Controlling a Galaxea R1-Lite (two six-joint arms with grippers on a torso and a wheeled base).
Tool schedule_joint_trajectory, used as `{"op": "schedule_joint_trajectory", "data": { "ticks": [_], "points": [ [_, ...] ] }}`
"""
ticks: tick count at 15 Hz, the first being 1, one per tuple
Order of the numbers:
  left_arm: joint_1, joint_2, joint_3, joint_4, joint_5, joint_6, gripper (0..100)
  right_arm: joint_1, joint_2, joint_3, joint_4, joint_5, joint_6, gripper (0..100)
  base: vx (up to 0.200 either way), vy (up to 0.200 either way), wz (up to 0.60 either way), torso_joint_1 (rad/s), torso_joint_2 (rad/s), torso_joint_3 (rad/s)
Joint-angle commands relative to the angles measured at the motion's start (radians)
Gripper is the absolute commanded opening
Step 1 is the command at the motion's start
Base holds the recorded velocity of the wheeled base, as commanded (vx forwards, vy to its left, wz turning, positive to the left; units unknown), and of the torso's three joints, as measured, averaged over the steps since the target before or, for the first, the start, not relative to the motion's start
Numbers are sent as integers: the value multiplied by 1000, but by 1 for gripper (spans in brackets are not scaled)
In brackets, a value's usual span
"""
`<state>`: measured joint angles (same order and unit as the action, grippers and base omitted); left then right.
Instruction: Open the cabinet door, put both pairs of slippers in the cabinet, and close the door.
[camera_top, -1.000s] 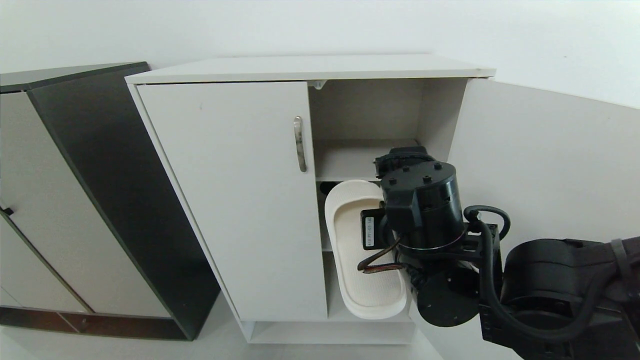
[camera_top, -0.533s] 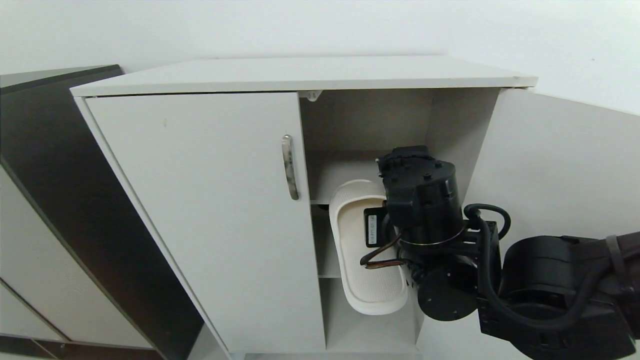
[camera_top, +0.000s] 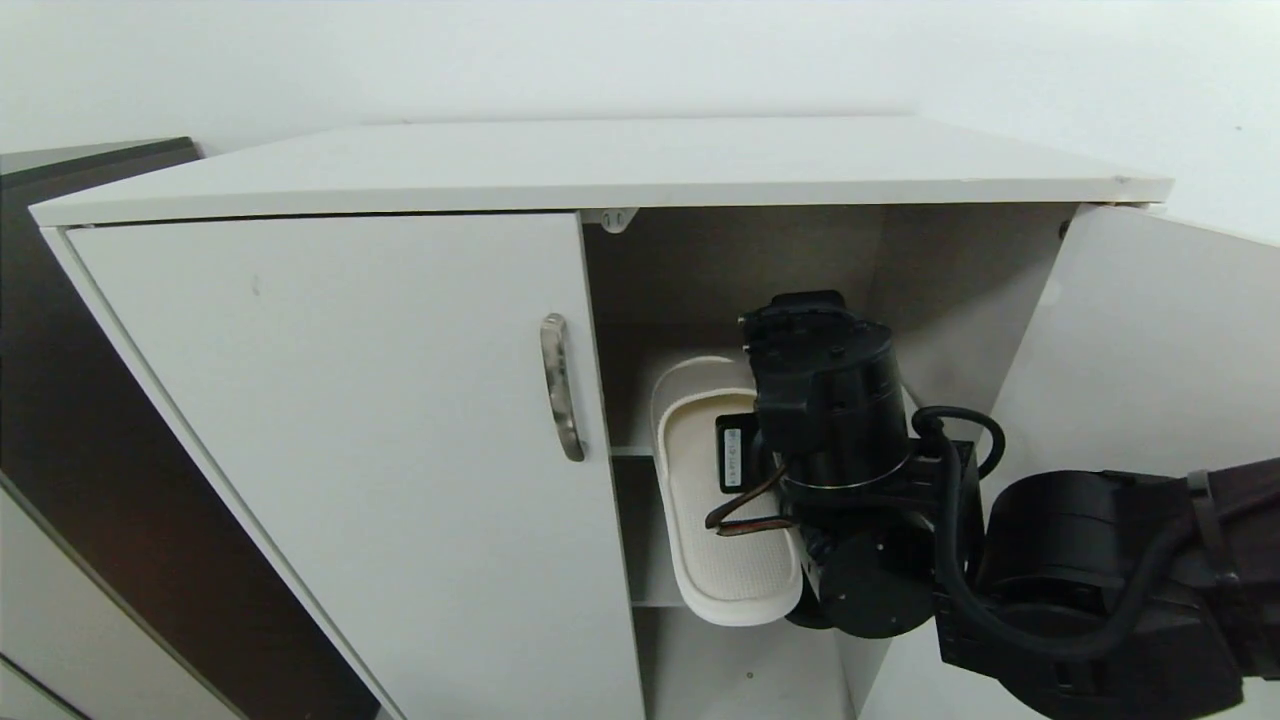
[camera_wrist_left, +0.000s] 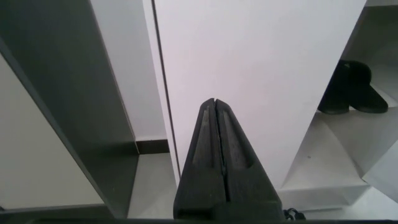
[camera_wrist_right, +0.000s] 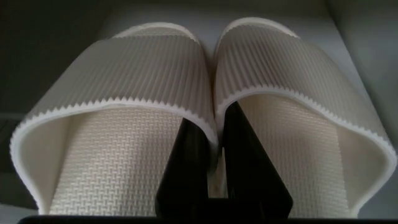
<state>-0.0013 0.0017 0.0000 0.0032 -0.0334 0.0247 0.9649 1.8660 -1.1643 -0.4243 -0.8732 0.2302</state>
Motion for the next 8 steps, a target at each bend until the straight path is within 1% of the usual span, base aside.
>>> {"op": "schedule_joint_trajectory", "data": {
  "ticks": [1, 4, 8],
  "points": [
    [1, 1, 0, 0, 0, 0, 0, -25, 18, -11, 1, 3, 0, 0, 0, 0, 0, 0, 0, 0],
    [0, 1, 0, 0, 0, 1, 0, -66, 45, -48, 4, 51, -6, 0, 0, 0, 0, 0, 0, 0],
    [0, 1, 0, 0, 0, 1, 0, -112, 105, -135, 12, 60, -22, 0, 0, 0, 0, 0, 0, 0]
  ]
}}
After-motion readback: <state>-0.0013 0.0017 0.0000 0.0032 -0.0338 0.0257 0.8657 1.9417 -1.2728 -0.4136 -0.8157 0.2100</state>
